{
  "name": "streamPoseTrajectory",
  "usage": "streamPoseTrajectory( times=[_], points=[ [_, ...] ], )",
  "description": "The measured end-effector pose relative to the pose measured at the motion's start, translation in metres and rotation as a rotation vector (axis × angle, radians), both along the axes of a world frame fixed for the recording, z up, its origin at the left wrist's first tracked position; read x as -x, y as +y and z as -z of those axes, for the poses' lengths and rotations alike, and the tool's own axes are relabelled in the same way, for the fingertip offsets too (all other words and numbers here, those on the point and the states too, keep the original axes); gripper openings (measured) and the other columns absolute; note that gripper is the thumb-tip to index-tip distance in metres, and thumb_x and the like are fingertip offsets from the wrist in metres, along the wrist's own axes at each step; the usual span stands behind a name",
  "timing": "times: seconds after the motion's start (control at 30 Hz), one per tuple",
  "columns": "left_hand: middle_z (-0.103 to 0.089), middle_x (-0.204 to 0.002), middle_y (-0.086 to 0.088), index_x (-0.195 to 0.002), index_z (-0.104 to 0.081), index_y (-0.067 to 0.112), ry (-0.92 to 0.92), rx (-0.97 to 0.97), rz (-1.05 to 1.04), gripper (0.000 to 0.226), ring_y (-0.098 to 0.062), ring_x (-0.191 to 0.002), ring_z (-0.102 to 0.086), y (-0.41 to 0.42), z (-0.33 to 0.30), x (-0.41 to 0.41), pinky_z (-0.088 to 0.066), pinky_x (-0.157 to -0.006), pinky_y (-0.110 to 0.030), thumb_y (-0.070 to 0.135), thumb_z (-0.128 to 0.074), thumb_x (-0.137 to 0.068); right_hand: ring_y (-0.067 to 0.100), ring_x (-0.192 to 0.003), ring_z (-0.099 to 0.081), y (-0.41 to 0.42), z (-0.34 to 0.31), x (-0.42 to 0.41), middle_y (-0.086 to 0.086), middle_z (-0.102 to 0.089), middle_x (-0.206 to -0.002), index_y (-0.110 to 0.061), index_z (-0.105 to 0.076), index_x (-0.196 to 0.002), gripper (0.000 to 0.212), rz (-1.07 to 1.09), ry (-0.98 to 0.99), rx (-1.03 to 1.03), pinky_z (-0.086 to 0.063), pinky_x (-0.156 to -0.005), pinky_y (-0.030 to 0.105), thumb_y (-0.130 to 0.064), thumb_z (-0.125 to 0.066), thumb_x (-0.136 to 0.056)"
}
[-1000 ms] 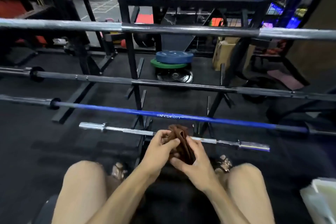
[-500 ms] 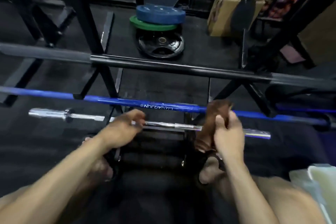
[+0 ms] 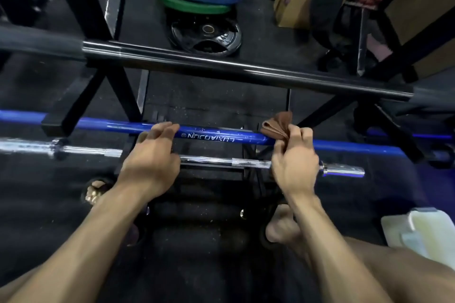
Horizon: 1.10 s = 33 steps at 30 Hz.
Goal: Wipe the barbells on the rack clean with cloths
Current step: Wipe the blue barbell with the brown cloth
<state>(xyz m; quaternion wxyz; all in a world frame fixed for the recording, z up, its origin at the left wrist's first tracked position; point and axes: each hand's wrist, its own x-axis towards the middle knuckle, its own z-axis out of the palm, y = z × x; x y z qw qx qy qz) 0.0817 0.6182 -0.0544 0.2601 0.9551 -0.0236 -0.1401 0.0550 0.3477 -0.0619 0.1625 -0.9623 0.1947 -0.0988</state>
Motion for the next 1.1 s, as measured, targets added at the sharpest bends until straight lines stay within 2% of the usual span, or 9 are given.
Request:
streamPoseTrajectory(
  times=[0.13,0.3,0.4,0.53,0.63,0.8,0.93,1.0,1.1],
  points=[
    [-0.027,-0.165,0.004,-0.158,-0.027,0.025,0.048,0.001,-0.010,0.067,-0.028,-0.148,-0.028,0.001,0.000,0.000,-0.029,-0.120,-0.045,0.014,-0.050,-0.096,0.039,-0.095,-0.059,0.033,0.005,-0.007,0.014,-0.051,-0.127,-0.007,-0.059,-0.131,0.036,0.129,-0.120,-0.185,-0.040,-0.084,0.042,-0.009,-0.056,-0.095],
    [-0.028,-0.165,0.006,-0.158,-0.026,0.027,0.065,0.004,-0.016,0.066,-0.026,-0.147,-0.029,0.005,0.000,0.002,-0.031,-0.119,-0.047,0.017,-0.048,-0.097,0.023,-0.084,-0.059,0.098,0.001,-0.020,0.003,-0.047,-0.119,-0.011,-0.059,-0.130,0.034,-0.210,-0.092,-0.263,-0.048,-0.083,0.036,-0.010,-0.051,-0.097],
    [-0.032,-0.163,0.004,-0.158,-0.026,0.026,0.063,0.012,-0.026,0.065,-0.025,-0.146,-0.032,0.004,-0.004,0.002,-0.033,-0.118,-0.048,0.017,-0.048,-0.098,0.028,-0.088,-0.062,0.064,-0.001,-0.015,0.004,-0.051,-0.117,-0.012,-0.056,-0.128,0.034,-0.354,-0.049,-0.145,-0.054,-0.081,0.040,-0.009,-0.052,-0.094],
    [-0.033,-0.163,0.003,-0.158,-0.024,0.028,0.079,0.019,-0.027,0.065,-0.025,-0.145,-0.034,0.006,-0.004,0.004,-0.034,-0.117,-0.047,0.016,-0.045,-0.098,0.043,-0.099,-0.064,-0.004,-0.003,0.000,0.016,-0.063,-0.114,-0.006,-0.059,-0.118,0.031,-0.025,-0.031,-0.094,-0.051,-0.082,0.045,-0.005,-0.059,-0.087],
    [-0.033,-0.163,0.003,-0.158,-0.024,0.028,0.076,0.011,-0.024,0.065,-0.026,-0.145,-0.035,0.012,-0.005,0.004,-0.034,-0.117,-0.047,0.016,-0.045,-0.097,0.042,-0.095,-0.060,0.005,-0.004,-0.003,0.016,-0.059,-0.113,-0.003,-0.060,-0.112,0.027,-0.030,-0.041,-0.110,-0.045,-0.078,0.041,-0.009,-0.065,-0.087],
    [-0.036,-0.161,0.002,-0.158,-0.026,0.026,0.063,0.001,-0.045,0.064,-0.028,-0.144,-0.035,0.018,-0.009,0.003,-0.035,-0.116,-0.048,0.015,-0.045,-0.098,0.041,-0.095,-0.059,0.003,-0.022,-0.004,0.015,-0.053,-0.127,-0.007,-0.060,-0.122,0.036,0.053,-0.191,-0.098,-0.042,-0.083,0.042,-0.012,-0.066,-0.087],
    [-0.037,-0.161,0.001,-0.158,-0.027,0.025,0.075,0.009,-0.037,0.064,-0.028,-0.144,-0.036,0.022,-0.007,0.005,-0.035,-0.116,-0.048,0.015,-0.045,-0.097,0.043,-0.087,-0.061,0.021,-0.010,-0.005,0.014,-0.046,-0.129,-0.010,-0.057,-0.128,0.036,0.031,-0.031,-0.078,-0.047,-0.078,0.044,-0.018,-0.062,-0.094],
    [-0.035,-0.162,0.002,-0.158,-0.026,0.026,0.081,0.012,-0.041,0.064,-0.026,-0.145,-0.036,0.023,-0.007,0.006,-0.035,-0.117,-0.047,0.016,-0.044,-0.097,0.037,-0.081,-0.061,0.051,-0.001,-0.016,0.011,-0.045,-0.125,-0.013,-0.059,-0.126,0.031,0.031,-0.042,-0.154,-0.048,-0.079,0.041,-0.019,-0.060,-0.096],
    [-0.036,-0.161,0.002,-0.158,-0.025,0.027,0.080,0.012,-0.056,0.064,-0.026,-0.144,-0.036,0.024,-0.006,0.006,-0.035,-0.117,-0.048,0.016,-0.043,-0.098,0.009,-0.066,-0.048,0.110,0.003,-0.032,0.000,-0.042,-0.115,-0.016,-0.061,-0.121,0.022,-0.029,-0.059,-0.284,-0.044,-0.080,0.028,-0.018,-0.053,-0.100]
  ],
)
